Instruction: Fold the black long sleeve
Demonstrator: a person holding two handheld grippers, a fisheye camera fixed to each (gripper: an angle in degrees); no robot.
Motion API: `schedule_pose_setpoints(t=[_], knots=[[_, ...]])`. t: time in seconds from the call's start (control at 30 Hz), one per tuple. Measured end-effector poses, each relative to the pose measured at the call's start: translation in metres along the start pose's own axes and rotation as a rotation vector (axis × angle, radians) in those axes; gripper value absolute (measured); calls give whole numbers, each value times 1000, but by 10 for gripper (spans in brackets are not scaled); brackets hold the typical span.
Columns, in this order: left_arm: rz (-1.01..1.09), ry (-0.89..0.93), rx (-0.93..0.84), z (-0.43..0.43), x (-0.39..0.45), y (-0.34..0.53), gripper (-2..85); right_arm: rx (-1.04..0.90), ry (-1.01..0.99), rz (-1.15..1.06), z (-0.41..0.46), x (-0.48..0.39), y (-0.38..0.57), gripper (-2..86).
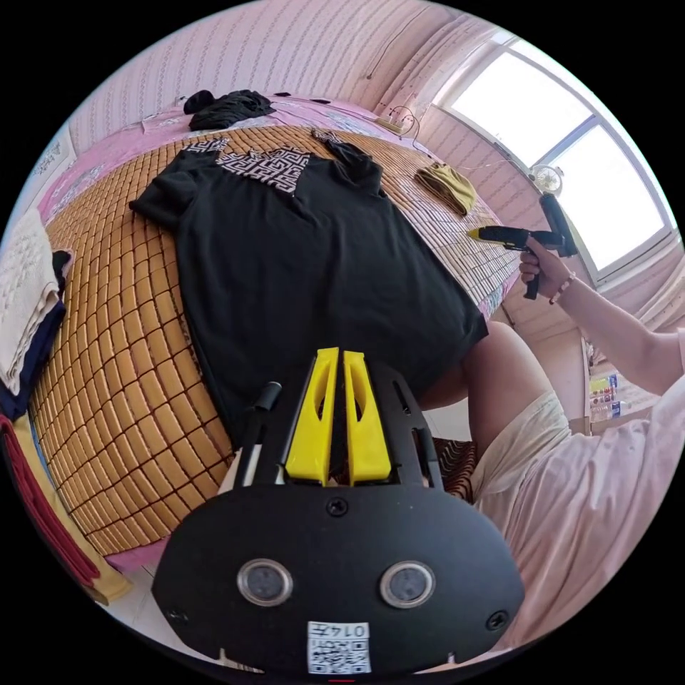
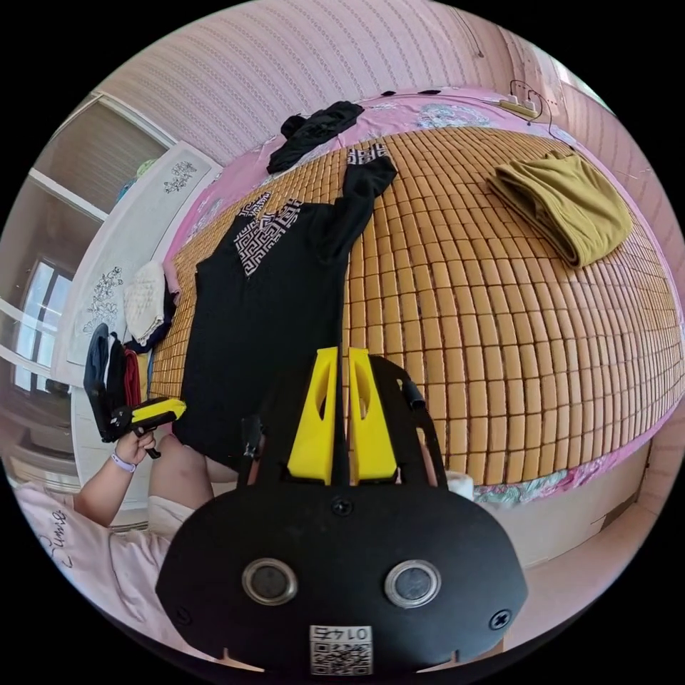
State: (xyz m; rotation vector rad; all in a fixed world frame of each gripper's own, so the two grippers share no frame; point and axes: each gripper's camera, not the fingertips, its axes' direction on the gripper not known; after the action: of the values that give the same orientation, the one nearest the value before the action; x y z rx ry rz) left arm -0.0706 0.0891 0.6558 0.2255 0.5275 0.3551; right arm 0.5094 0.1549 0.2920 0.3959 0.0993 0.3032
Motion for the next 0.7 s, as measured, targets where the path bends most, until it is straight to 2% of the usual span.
schedule_pose_setpoints(t=[0.27,0.53,0.7], knots=[[-19,30,-22,17,-14,-84,3,33,-61,62,18,7,-102,64],[-18,98,-102,6,9,-174,21,-43,-14,98,-18,1,-66,58],[23,116,-71,36,15,-232,36,-66,57,4,-24,4,-80,61]])
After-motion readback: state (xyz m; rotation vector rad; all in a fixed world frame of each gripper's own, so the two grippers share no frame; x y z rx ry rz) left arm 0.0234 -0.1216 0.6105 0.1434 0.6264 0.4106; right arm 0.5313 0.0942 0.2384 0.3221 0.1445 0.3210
